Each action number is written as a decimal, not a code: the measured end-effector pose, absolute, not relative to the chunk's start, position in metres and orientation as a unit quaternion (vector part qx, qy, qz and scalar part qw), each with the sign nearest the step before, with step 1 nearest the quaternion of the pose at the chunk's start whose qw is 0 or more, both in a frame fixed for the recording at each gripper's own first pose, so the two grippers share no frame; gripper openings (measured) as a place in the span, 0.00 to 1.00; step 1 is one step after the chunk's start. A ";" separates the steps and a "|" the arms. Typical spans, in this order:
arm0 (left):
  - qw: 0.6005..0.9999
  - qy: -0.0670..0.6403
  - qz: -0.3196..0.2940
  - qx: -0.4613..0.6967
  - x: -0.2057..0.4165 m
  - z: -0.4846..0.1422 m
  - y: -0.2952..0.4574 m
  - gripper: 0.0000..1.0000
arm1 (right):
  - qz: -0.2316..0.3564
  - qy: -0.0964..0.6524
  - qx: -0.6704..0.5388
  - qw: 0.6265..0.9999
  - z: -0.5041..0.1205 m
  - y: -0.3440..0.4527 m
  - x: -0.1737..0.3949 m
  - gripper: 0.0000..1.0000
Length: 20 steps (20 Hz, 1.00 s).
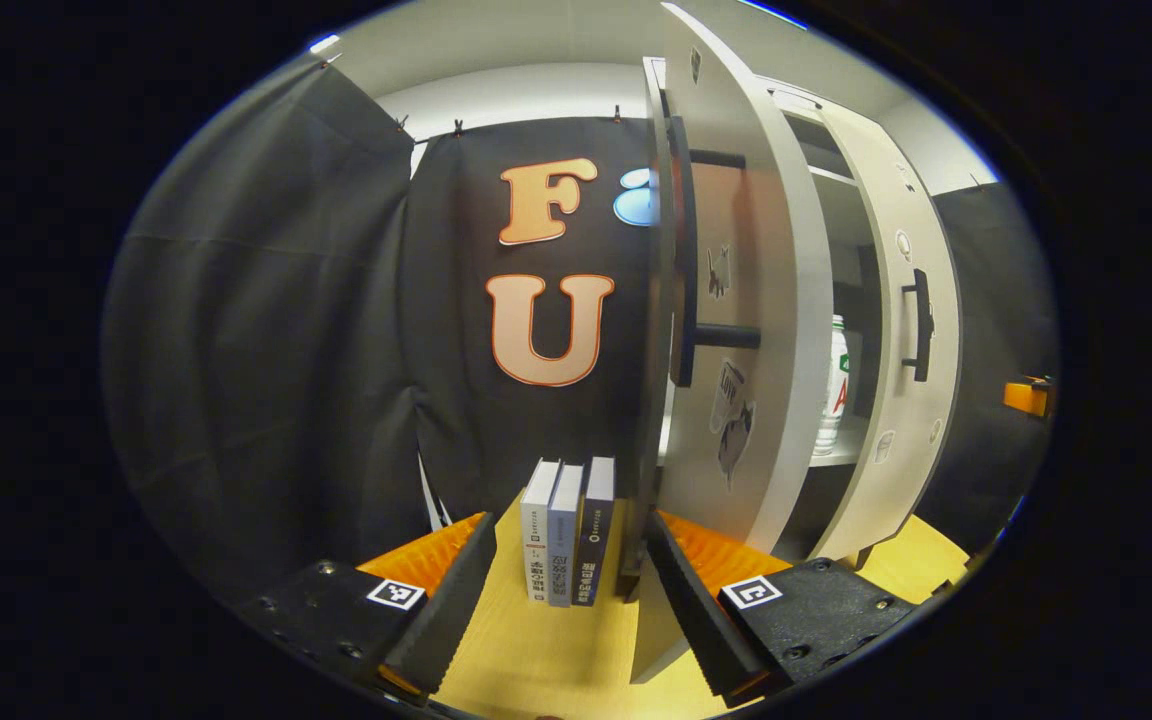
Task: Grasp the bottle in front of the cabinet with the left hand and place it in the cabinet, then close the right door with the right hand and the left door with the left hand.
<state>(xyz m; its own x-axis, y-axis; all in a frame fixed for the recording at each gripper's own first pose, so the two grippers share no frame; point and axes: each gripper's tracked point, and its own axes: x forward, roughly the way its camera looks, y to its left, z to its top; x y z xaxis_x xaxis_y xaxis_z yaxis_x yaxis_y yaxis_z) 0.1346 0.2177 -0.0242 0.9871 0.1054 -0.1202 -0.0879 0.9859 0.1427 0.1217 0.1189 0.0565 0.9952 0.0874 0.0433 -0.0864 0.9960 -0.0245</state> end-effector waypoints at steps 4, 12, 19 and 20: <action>0.995 0.071 0.015 0.071 0.137 -0.029 0.195 0.93 | 0.037 -0.037 0.001 0.999 0.070 0.105 0.103 0.95; 0.994 0.071 -0.051 0.072 0.149 -0.038 0.139 0.92 | 0.014 -0.060 -0.003 0.998 0.080 0.082 0.076 0.96; 0.991 0.069 -0.077 0.086 0.169 -0.050 0.113 0.93 | 0.012 -0.072 -0.003 0.997 0.085 0.074 0.063 0.95; 0.991 0.071 -0.080 0.081 0.171 -0.051 0.110 0.90 | 0.012 -0.071 -0.003 0.997 0.084 0.074 0.062 0.95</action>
